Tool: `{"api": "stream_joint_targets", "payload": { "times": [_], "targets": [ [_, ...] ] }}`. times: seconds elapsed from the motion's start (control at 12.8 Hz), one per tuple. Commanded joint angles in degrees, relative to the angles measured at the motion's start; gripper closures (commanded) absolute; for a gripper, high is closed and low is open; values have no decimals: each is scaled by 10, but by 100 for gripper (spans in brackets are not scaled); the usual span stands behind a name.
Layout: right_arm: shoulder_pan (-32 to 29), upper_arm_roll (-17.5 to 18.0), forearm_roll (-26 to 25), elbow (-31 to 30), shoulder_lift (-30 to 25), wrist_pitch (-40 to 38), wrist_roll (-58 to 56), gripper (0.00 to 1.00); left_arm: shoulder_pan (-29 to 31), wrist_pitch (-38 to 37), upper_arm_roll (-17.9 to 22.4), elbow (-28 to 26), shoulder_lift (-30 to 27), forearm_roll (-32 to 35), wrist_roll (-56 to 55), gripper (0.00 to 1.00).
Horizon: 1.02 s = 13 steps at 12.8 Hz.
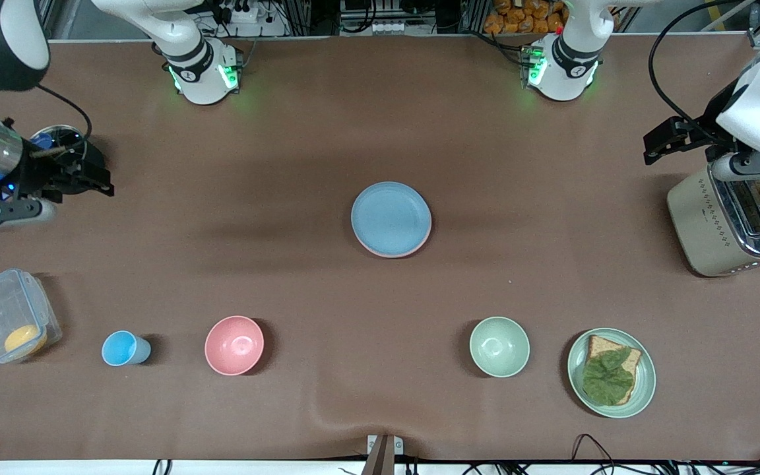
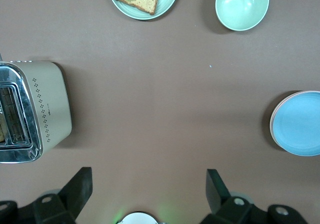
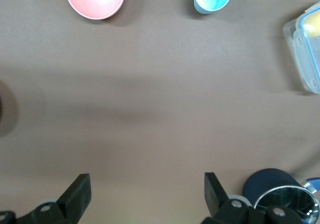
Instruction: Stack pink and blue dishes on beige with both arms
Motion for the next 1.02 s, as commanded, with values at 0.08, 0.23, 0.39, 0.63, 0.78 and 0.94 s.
{"api": "stream_joint_targets", "payload": {
  "times": [0.08,0.23,0.39,0.63,0.78,0.94],
  "targets": [
    [-59,28,-10,36,-22,-24,-69,0,-1,-6,6,-11,-15,-6,14,0],
    [-63,24,-11,54,-18,-22,-64,0,-1,-6,6,-9,-15,-6,14,0],
    [-69,24,-11,60,-18,-23,-51,0,0,-5,6,-7,-14,-8,14,0],
    [-69,28,-11,60,-18,-22,-3,0,1,-6,6,-2,-12,-7,14,0],
    [-70,28,-11,60,-18,-22,0,0,1,-6,6,-1,-11,-8,10,0],
    [-70,26,-11,60,-18,-22,-1,0,1,-6,7,-1,-11,-7,10,0]
  ]
}}
